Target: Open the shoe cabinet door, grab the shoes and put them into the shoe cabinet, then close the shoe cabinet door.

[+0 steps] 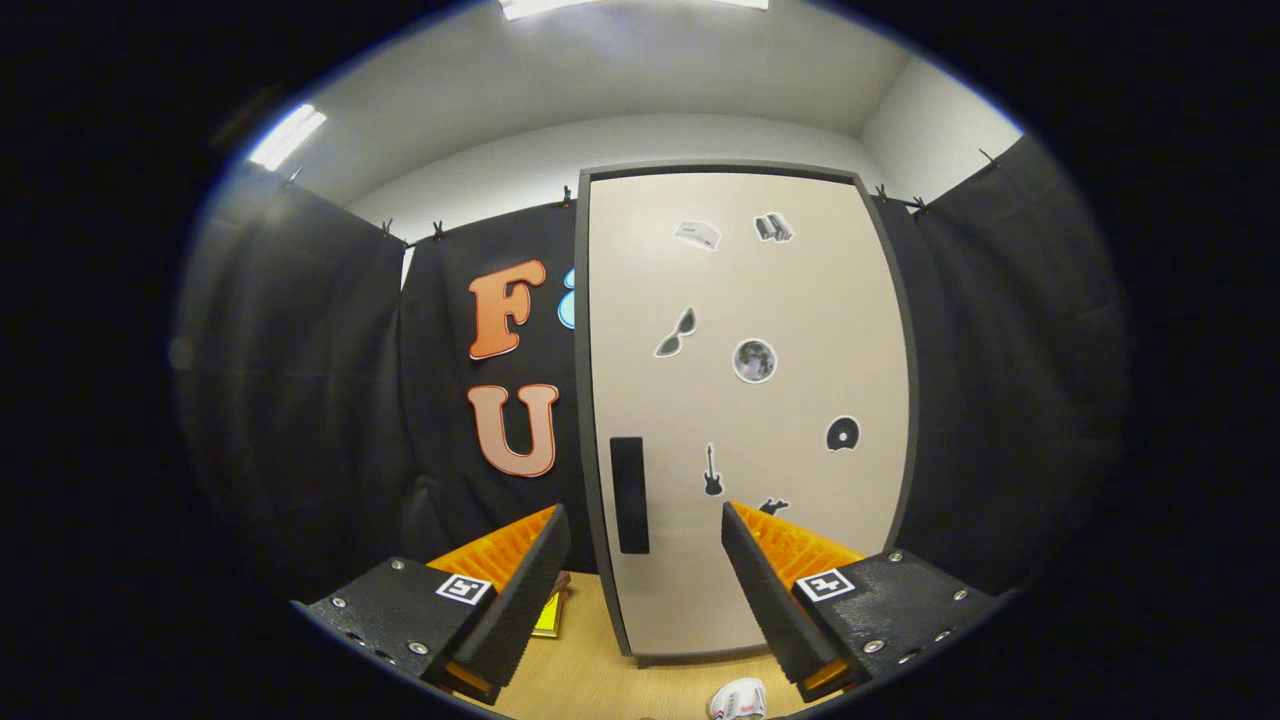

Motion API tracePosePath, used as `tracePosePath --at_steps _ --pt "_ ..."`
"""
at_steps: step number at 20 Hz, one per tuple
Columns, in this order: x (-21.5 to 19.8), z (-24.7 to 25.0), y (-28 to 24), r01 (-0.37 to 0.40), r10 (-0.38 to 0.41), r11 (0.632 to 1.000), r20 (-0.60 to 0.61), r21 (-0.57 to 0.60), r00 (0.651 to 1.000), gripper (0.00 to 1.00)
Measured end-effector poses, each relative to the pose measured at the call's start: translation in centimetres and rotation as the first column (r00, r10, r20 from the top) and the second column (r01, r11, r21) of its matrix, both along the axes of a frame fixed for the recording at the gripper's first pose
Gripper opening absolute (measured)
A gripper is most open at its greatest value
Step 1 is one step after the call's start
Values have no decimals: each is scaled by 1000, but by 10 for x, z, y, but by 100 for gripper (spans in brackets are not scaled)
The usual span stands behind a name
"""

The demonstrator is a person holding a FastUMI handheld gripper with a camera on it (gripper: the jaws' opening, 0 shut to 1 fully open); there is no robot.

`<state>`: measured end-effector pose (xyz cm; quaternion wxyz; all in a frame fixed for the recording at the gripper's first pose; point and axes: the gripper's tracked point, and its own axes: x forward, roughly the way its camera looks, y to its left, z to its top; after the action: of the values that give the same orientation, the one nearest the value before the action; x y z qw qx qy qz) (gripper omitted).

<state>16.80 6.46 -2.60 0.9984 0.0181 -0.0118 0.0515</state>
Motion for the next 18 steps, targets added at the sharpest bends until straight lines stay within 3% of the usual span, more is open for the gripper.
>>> tracePosePath --at_steps 6,13,18 --pt "82 -24 24 28 -28 999 -3 -27 1000 95" --pt "123 -40 23 66 -67 996 -10 -57 998 94" --pt "129 -44 23 78 -79 994 -5 -76 997 73"
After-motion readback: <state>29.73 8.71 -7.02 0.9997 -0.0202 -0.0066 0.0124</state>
